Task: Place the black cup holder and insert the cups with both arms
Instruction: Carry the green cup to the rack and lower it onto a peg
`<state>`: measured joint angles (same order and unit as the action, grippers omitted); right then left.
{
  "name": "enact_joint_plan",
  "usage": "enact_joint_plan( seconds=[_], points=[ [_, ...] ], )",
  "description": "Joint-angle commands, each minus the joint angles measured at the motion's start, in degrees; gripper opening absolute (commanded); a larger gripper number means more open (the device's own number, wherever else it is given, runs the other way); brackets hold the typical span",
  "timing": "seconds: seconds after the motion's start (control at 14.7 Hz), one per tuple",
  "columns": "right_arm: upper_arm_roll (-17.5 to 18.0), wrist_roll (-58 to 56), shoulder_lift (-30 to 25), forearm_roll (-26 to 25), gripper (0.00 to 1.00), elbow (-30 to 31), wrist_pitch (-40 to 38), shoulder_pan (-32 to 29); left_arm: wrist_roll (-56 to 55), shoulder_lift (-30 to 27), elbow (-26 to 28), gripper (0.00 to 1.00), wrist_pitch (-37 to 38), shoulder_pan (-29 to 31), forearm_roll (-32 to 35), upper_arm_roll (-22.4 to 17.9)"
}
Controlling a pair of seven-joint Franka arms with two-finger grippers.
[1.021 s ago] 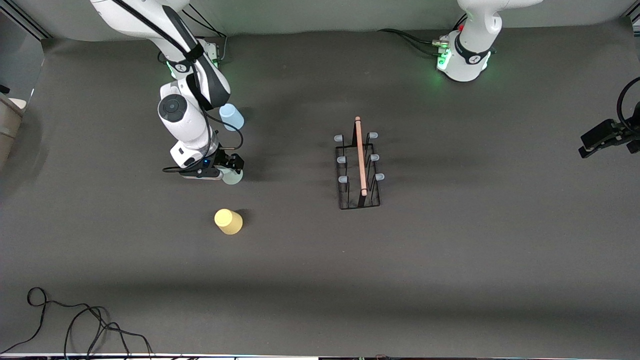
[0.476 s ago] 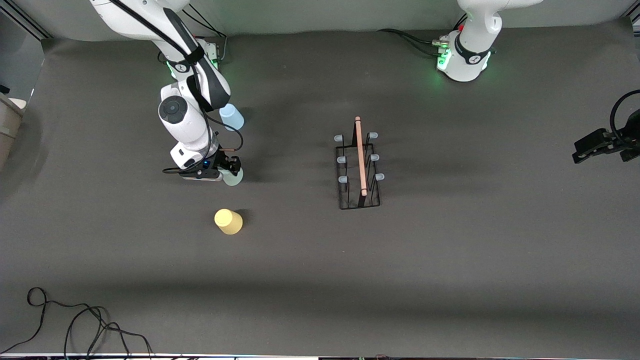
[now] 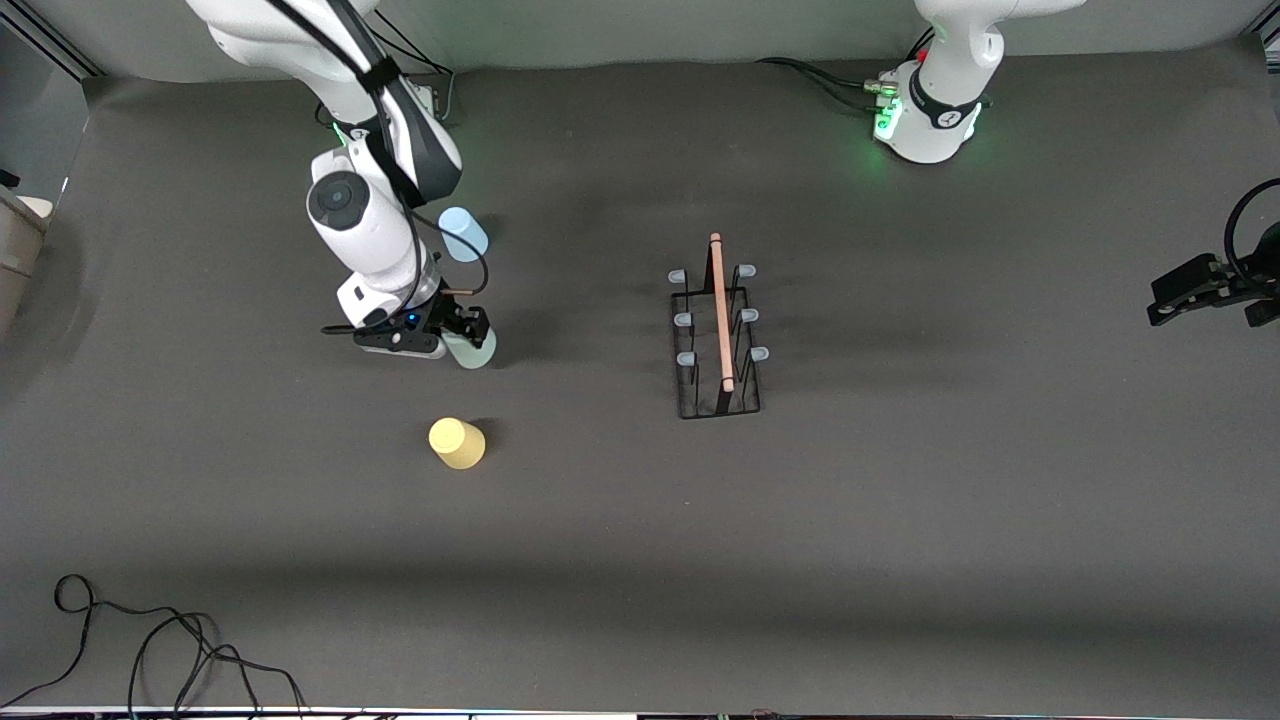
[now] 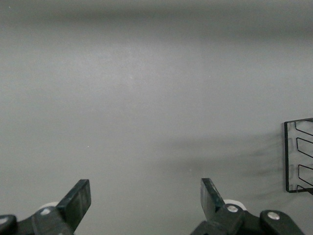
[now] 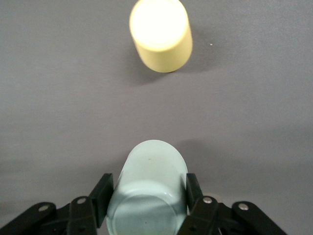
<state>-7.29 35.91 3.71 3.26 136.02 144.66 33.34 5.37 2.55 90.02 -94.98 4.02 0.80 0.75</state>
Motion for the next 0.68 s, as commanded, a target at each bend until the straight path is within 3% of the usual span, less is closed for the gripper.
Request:
enact_joint_plan(
  seconds=[0.0, 0.27, 0.61],
  points=[
    [-0.27, 7.75, -0.55, -0.71, 0.01, -8.72, -10.14, 4.08, -0.09, 3.06, -5.11, 1.0, 1.03, -0.76, -0.62, 0.13],
    [-0.18, 18.56, 1.47, -0.71, 0.01, -22.97, -24.05, 8.75, -0.01, 5.8, -10.04, 1.0, 2.08, -0.94, -0.71, 0.4],
    [-0.18, 28.76, 5.15, -0.63, 0.01, -29.83, -25.3, 14.54, -0.36, 5.71, -10.31, 1.0, 2.87, -1.82, -0.62, 0.75]
  ],
)
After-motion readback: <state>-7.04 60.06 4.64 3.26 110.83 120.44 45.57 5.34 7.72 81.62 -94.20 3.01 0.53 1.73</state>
